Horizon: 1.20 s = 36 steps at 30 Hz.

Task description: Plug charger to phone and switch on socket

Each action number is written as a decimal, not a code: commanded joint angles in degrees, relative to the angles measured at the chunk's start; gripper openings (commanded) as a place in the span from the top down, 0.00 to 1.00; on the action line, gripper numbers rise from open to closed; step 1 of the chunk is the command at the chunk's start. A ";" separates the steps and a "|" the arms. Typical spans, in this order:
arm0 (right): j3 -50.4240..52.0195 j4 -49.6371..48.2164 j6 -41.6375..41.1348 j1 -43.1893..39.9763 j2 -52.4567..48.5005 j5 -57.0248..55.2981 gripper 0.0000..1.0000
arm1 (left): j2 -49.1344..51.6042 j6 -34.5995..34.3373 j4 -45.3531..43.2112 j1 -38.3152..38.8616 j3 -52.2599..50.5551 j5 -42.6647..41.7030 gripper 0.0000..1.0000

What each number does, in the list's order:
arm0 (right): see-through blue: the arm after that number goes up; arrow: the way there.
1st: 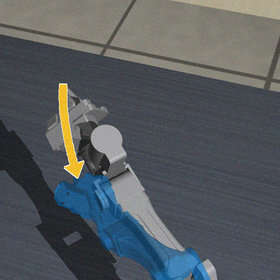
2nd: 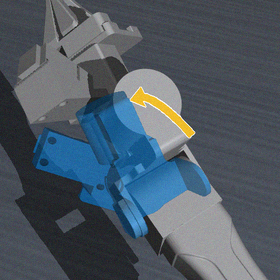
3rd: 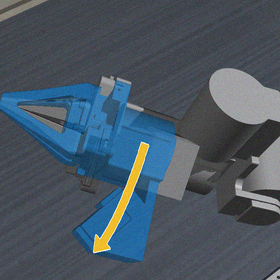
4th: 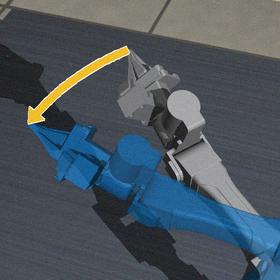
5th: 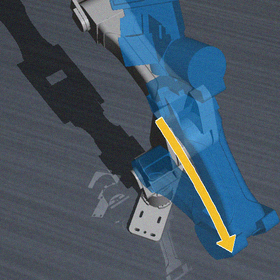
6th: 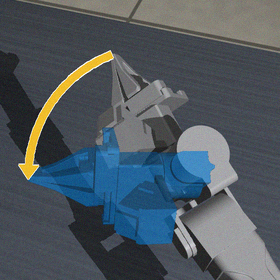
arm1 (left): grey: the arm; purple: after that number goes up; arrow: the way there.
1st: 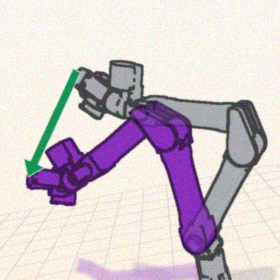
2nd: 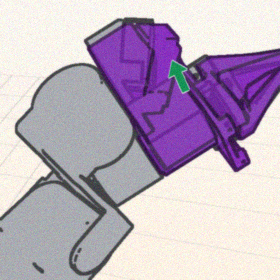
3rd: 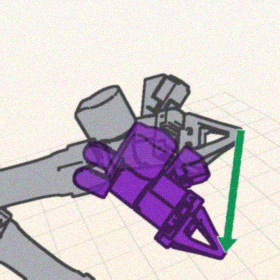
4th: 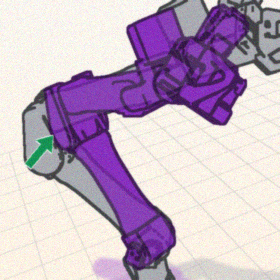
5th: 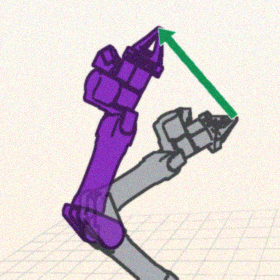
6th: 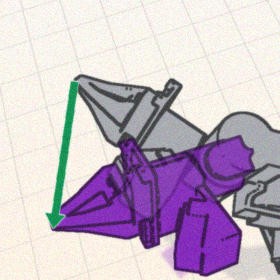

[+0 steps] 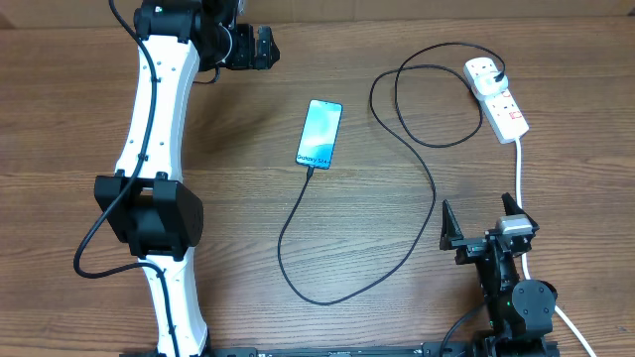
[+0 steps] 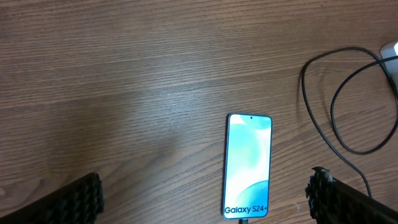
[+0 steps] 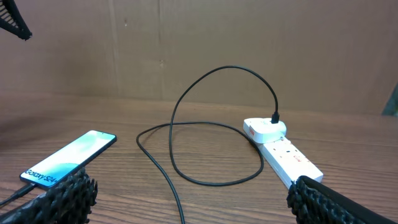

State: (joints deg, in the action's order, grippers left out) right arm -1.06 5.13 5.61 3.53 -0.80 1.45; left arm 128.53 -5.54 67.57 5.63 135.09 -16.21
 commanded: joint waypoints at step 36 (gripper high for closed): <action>0.61 -0.31 0.24 0.52 0.63 -0.31 0.00 | -7.96 5.64 3.34 8.39 -0.96 16.50 0.00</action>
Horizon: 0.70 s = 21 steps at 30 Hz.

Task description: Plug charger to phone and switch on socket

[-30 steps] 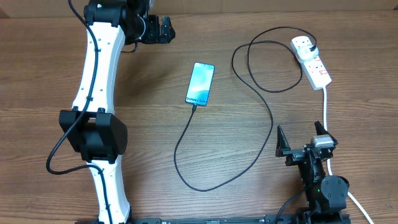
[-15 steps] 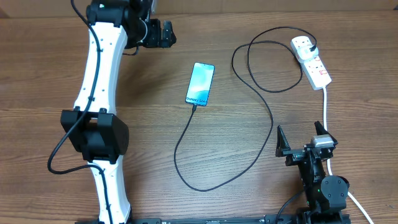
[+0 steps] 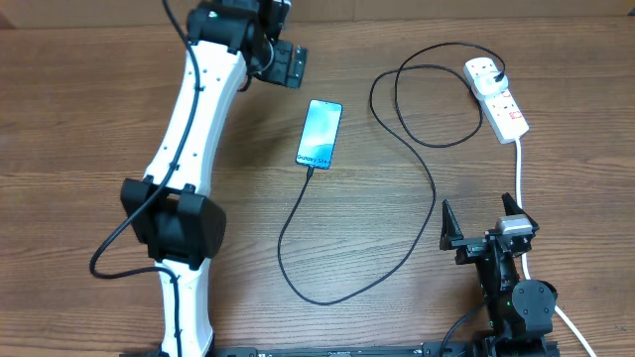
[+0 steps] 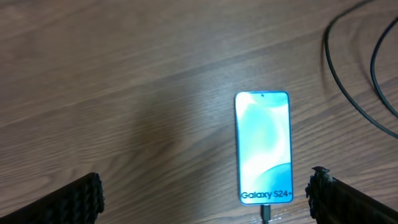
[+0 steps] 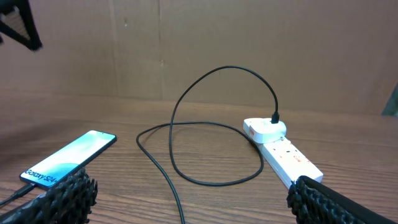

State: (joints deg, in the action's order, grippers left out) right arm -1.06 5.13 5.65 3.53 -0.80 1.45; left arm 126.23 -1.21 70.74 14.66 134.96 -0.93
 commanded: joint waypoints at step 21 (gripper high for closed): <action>0.61 -0.31 0.22 0.52 0.63 -0.31 0.00 | -43.34 -2.95 -28.92 -8.02 -54.21 -1.57 0.00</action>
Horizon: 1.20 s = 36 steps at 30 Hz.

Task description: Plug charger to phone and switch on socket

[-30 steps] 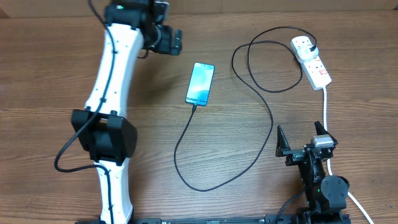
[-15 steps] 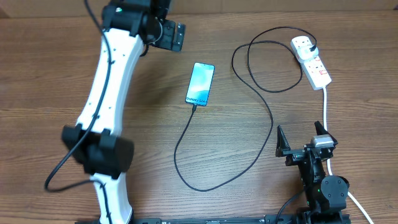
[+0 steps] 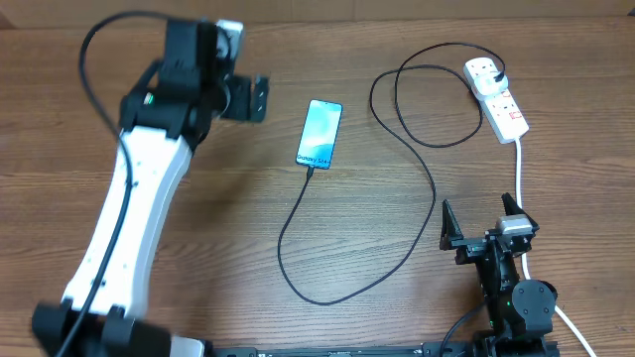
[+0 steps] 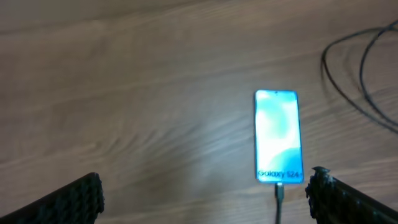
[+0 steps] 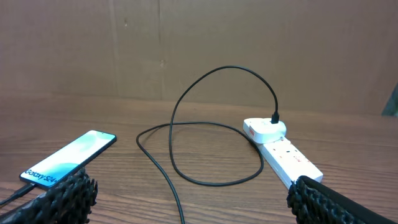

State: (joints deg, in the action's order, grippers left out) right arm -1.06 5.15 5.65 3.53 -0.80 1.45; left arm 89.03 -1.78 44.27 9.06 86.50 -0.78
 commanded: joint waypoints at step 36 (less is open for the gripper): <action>0.61 -0.33 0.20 0.52 0.63 -0.31 0.00 | -71.65 -7.06 -54.95 -12.63 -77.77 -7.61 0.00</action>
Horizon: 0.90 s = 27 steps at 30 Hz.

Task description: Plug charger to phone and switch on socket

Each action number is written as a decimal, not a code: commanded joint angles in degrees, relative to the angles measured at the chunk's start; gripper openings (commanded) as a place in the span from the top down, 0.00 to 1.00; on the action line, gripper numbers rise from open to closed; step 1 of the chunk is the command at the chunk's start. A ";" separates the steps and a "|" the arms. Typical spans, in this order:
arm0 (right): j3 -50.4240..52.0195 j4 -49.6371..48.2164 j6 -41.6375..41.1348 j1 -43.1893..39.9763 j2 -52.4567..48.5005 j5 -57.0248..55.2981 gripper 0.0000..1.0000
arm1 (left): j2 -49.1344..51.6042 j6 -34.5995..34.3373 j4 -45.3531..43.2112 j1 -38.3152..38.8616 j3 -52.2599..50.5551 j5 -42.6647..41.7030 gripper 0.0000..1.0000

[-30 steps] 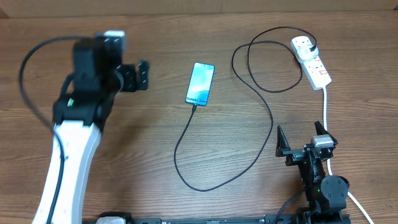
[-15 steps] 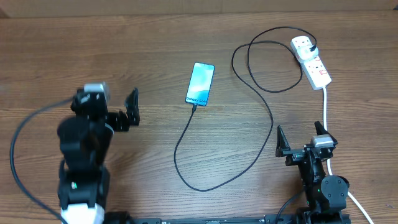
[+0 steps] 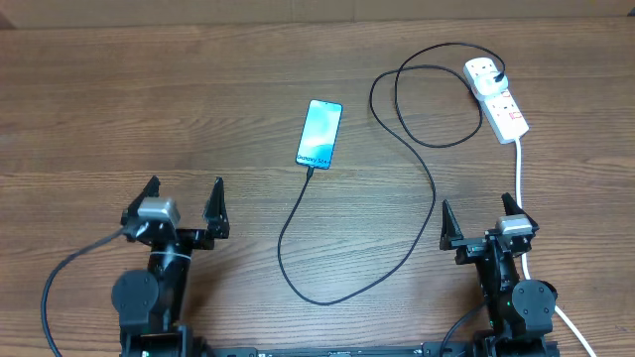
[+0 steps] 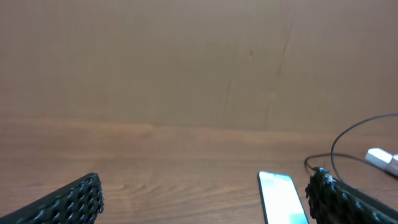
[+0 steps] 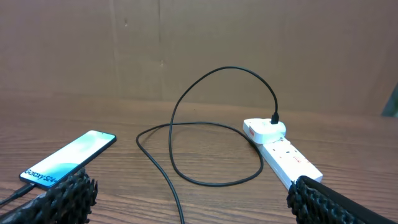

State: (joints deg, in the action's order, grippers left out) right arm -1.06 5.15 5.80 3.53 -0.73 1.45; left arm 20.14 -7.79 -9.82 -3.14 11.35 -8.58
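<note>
The phone [image 3: 319, 133] lies screen-up and lit at the table's middle, also seen in the right wrist view [image 5: 68, 159] and left wrist view [image 4: 283, 198]. A black charger cable [image 3: 417, 213] runs from the phone's lower end in loops to a plug in the white socket strip [image 3: 498, 96] at the far right [image 5: 283, 152]. My left gripper [image 3: 184, 194] is open at the front left, well short of the phone. My right gripper [image 3: 483, 215] is open at the front right, below the strip.
A white lead [image 3: 520, 178] runs from the strip past my right arm. A brown cardboard wall [image 5: 199, 43] stands behind the wooden table [image 3: 149, 129].
My left arm has gone from reaching out at the far left of the phone to folded at the front left, its gripper still open. Phone, cable and right arm are unchanged.
My left gripper hung open over the far edge, left of the phone, then close by the phone's top, then further left again. Now the arm sits folded at the front. The cable stayed in the phone, the screen lit, and the right arm still.
</note>
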 commanded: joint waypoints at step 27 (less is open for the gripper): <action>0.61 -0.33 0.04 0.52 0.57 -0.31 0.00 | -19.98 -1.03 10.38 5.07 -11.06 12.41 0.00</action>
State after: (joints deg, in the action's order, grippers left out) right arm -1.06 5.15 5.80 3.53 -0.73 1.45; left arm 0.95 -9.04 -1.91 0.82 0.86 -0.91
